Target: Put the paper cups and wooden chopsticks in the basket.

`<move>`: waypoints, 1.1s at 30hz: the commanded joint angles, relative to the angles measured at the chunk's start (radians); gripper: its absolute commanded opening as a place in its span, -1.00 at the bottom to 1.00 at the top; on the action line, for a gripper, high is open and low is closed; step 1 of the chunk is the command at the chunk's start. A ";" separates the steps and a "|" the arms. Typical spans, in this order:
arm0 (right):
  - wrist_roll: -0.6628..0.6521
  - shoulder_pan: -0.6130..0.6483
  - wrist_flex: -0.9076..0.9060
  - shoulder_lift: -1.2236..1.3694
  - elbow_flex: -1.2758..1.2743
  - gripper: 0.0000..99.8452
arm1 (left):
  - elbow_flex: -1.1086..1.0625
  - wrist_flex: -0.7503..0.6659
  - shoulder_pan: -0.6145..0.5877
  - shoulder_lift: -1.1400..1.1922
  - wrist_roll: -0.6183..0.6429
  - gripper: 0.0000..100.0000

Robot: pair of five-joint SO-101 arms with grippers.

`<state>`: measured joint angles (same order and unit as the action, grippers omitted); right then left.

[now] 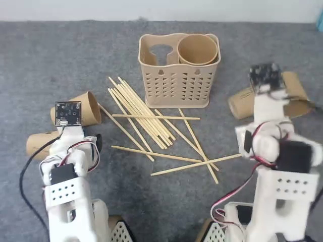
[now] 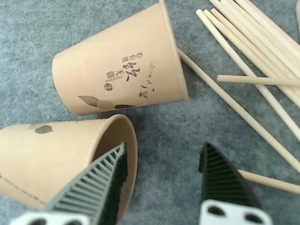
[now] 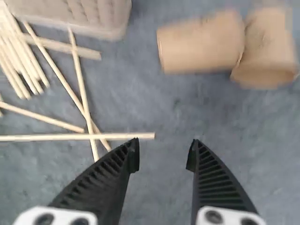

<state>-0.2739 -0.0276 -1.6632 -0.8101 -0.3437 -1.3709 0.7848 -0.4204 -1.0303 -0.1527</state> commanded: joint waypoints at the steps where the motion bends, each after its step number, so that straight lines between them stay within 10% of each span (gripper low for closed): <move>1: -0.011 -0.033 0.142 -0.173 -0.341 -0.63 | 0.004 0.000 -0.008 0.002 -0.006 -0.52; 17: -0.172 -0.027 0.680 -0.407 -1.117 -0.98 | 0.035 0.071 -0.054 0.000 0.002 -0.52; 33: -0.150 -0.036 0.607 -0.590 -1.155 -0.98 | 0.134 0.101 -0.384 0.000 -0.098 -0.87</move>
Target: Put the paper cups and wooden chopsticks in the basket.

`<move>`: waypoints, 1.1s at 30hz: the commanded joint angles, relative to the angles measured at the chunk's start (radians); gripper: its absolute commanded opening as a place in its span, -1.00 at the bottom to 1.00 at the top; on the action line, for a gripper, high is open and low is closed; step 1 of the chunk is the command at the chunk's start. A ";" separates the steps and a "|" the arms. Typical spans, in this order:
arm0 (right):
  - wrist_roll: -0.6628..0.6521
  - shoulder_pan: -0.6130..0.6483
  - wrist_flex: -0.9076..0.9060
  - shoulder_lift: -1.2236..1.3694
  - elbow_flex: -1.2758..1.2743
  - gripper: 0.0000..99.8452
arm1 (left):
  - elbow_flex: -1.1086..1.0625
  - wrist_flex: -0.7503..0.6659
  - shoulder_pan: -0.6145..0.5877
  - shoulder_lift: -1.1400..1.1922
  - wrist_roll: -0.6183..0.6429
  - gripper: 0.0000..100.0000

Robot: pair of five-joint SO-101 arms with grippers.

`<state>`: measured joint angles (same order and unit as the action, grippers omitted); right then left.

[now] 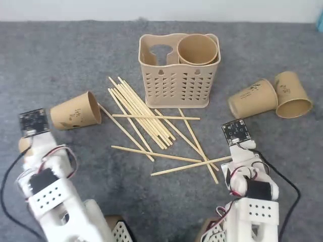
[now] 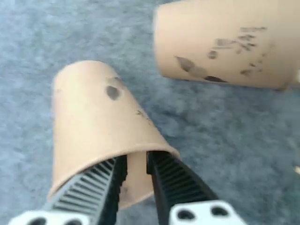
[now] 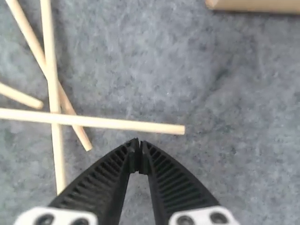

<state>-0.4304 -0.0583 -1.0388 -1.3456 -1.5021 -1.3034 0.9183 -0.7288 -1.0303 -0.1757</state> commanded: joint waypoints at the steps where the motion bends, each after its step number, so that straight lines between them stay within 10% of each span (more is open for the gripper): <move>1: 0.006 -0.005 -0.030 -0.062 0.003 -0.98 | 0.070 -0.069 -0.098 0.002 -0.094 -0.85; 11: 0.006 -0.007 -0.044 -0.082 0.002 -0.98 | 0.064 -0.364 -0.206 0.011 -0.140 -0.78; 25: 0.006 -0.007 -0.044 -0.090 -0.012 -0.98 | 0.070 -0.431 -0.206 0.014 -0.144 -0.78; 33: 0.006 -0.007 -0.044 -0.090 -0.015 -0.98 | 0.182 -0.588 -0.224 0.397 -0.181 -0.78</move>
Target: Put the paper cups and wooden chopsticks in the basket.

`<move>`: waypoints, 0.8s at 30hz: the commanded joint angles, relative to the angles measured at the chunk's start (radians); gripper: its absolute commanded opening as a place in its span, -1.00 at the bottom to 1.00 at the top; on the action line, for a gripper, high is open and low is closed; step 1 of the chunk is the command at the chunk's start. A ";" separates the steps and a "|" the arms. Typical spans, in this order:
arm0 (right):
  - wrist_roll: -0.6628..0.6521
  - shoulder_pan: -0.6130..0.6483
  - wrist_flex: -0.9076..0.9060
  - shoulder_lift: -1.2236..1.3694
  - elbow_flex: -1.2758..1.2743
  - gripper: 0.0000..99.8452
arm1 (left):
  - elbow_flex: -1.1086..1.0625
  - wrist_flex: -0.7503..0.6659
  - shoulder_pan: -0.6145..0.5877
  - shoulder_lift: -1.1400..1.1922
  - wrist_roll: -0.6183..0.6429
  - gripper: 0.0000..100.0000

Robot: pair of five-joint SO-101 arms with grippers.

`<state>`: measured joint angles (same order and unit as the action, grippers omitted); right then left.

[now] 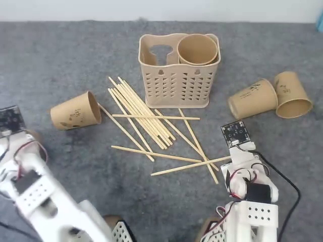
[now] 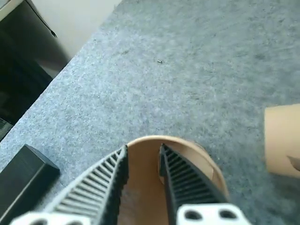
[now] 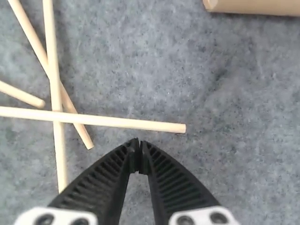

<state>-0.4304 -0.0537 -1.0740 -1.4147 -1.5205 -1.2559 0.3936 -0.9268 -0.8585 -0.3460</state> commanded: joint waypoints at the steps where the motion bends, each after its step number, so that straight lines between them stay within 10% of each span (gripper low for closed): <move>1: 0.006 -0.012 -0.008 -0.021 0.003 -0.98 | 0.177 -0.064 -0.037 0.287 -0.009 -0.78; 8: 0.006 -0.010 -0.005 -0.021 0.002 -0.98 | 0.329 -0.031 -0.104 0.414 -0.008 -0.78; 24: 0.006 -0.010 -0.002 -0.021 0.000 -0.98 | 0.285 0.465 0.078 -0.210 -0.043 -0.39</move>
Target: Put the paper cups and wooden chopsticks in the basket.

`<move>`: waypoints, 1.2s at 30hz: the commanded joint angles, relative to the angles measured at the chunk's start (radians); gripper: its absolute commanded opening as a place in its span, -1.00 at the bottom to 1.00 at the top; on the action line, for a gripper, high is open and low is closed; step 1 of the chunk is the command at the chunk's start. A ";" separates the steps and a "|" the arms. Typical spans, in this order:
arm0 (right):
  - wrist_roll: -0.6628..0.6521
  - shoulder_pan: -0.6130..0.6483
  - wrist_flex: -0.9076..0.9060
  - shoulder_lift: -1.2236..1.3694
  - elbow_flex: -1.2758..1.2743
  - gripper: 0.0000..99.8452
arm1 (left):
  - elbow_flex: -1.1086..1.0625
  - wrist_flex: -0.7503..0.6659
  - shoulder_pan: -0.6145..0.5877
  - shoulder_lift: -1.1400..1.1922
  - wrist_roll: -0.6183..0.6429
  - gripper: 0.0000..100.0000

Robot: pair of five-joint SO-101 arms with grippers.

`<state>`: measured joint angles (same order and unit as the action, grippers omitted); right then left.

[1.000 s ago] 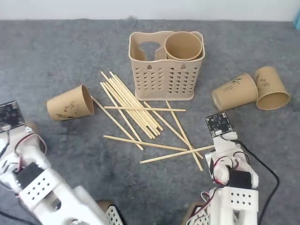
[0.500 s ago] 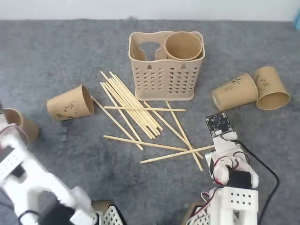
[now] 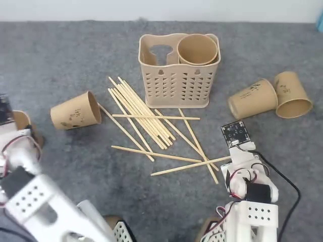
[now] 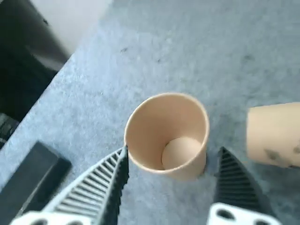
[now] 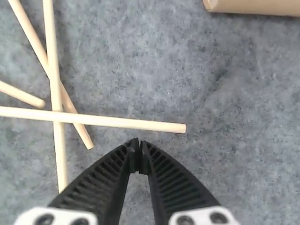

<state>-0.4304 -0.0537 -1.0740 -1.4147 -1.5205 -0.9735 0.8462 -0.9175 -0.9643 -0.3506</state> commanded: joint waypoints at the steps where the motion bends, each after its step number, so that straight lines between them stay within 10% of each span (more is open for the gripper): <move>1: 0.006 -0.010 -0.002 -0.021 0.000 -0.98 | -0.005 0.012 0.080 -0.101 -0.063 -0.41; 20: 0.005 -0.010 -0.004 -0.021 0.000 -0.98 | 0.389 0.124 0.107 0.723 -0.081 -0.54; 28: 0.005 -0.010 -0.002 -0.021 0.000 -0.98 | 0.374 0.247 0.164 0.637 -0.075 -0.97; 36: 0.005 -0.010 -0.002 -0.021 0.000 -0.98 | 0.423 0.402 0.255 0.419 0.077 -0.98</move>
<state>-0.4304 -0.0537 -1.0740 -1.4147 -1.5205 -0.6375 1.1623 -0.7150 -0.4104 -0.3291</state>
